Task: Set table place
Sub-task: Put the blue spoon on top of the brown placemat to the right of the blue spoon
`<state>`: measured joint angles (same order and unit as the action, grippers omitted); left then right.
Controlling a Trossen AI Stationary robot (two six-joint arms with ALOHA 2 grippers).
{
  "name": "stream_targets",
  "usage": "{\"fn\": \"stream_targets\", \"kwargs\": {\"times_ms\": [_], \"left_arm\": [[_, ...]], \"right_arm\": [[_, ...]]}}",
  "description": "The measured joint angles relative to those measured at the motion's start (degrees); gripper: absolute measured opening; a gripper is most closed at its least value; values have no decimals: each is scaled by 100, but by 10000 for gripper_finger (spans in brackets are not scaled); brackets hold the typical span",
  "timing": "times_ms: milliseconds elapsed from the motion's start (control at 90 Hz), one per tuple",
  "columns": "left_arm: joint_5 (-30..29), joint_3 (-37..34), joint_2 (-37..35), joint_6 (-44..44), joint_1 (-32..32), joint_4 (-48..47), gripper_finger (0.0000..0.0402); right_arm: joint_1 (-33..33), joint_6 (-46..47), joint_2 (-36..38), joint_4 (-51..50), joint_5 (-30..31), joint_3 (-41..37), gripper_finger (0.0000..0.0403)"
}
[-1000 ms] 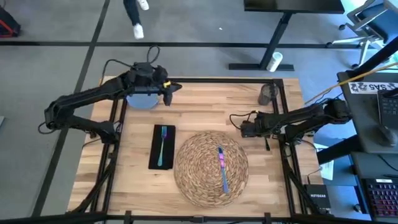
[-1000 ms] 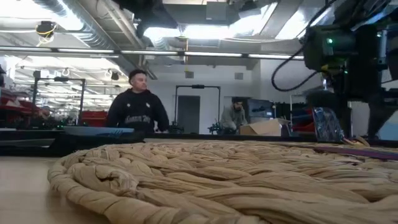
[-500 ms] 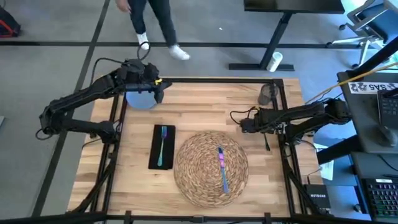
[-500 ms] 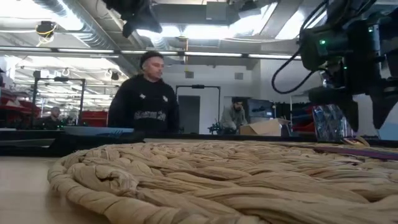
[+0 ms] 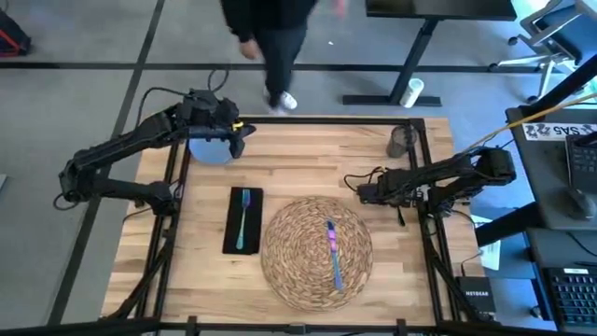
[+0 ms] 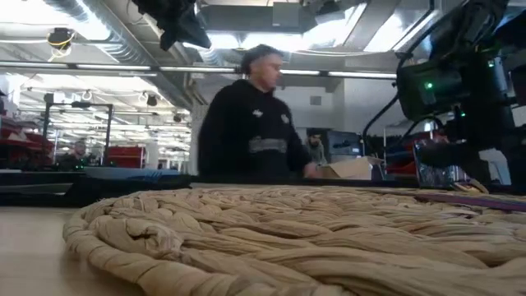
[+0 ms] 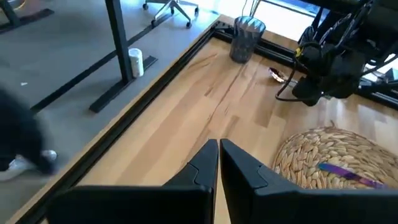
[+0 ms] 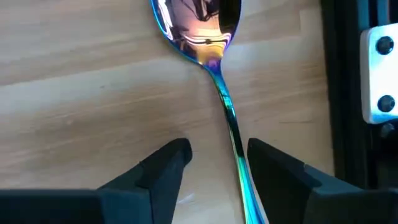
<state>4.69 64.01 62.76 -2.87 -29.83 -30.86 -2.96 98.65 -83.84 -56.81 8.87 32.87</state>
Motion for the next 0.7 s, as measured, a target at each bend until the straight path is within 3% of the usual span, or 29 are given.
{"fn": "stream_targets", "kwargs": {"times_ms": [133,489,700], "left_arm": [[2,0,0,1,-1,-4,0],[0,0,-2,-136,-1,0,0],[0,0,-2,-176,-1,2,0]], "right_arm": [[0,-55,51,101,51,-30,157],[-2,-465,21,485,74,188,40],[-7,-765,23,1036,55,340,6]]}}
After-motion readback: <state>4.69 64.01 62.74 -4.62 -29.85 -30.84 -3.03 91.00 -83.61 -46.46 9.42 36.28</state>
